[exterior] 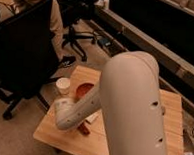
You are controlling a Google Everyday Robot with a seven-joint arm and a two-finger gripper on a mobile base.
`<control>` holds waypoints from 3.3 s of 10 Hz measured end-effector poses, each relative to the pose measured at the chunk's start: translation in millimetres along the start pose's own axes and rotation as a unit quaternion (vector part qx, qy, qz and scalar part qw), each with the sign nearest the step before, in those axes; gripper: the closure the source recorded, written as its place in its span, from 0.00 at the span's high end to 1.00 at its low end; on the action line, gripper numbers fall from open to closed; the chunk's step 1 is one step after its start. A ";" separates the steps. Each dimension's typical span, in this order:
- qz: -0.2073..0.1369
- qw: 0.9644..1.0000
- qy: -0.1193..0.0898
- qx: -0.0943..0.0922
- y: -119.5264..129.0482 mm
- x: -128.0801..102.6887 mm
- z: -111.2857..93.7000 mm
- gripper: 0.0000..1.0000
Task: Drag the pepper across the table
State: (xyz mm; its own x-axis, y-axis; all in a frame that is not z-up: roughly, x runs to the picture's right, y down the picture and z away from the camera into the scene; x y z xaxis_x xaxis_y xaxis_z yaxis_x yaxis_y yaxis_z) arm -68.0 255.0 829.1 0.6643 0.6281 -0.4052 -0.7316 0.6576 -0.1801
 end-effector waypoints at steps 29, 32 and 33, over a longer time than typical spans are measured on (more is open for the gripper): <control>0.110 0.993 0.037 0.039 -114.4 33.7 16.4 0.46; 0.120 0.990 0.050 0.050 -131.1 48.8 17.5 0.46; 0.123 0.989 0.053 0.055 -137.2 53.4 17.1 0.46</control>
State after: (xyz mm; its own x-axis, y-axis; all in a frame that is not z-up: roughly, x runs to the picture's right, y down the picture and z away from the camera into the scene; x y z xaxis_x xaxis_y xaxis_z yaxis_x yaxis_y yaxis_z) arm 70.4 205.4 847.5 0.4431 0.7315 -0.5182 -0.8446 0.5344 0.0322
